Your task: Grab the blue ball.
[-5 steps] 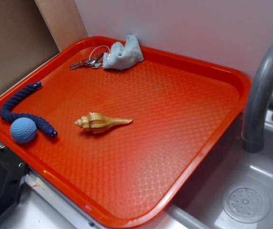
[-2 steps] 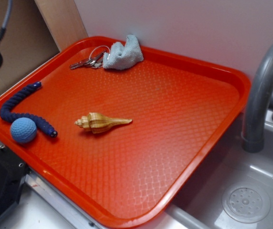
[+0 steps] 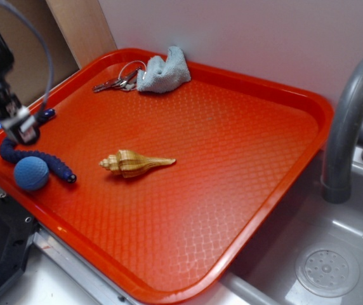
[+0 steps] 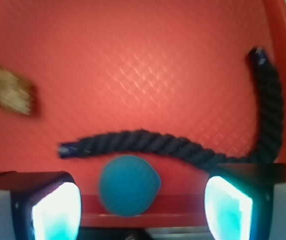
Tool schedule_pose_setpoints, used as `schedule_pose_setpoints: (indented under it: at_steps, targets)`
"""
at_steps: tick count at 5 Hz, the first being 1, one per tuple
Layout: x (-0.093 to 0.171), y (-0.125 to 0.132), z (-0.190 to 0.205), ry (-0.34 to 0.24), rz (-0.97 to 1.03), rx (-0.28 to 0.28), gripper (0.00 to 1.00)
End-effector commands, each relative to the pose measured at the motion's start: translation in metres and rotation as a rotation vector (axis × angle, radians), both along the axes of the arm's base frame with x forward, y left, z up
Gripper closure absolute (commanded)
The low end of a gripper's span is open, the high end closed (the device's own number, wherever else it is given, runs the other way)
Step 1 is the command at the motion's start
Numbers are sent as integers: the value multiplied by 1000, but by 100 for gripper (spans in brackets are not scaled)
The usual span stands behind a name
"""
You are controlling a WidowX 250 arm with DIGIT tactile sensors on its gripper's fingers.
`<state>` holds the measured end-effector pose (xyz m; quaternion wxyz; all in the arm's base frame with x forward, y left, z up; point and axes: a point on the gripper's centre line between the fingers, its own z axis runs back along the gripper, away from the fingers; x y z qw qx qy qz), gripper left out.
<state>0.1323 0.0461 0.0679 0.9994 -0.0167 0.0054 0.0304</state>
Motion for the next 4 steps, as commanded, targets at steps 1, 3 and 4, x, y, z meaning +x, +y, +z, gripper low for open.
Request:
schedule_pose_setpoints:
  at_steps: [1,3,4]
  targets:
    - [-8,-19,-36,31,-90,20,0]
    - [-15,-29,-38,43,-85,-16,100]
    - [-13,-30,-25,18,-85,11,100]
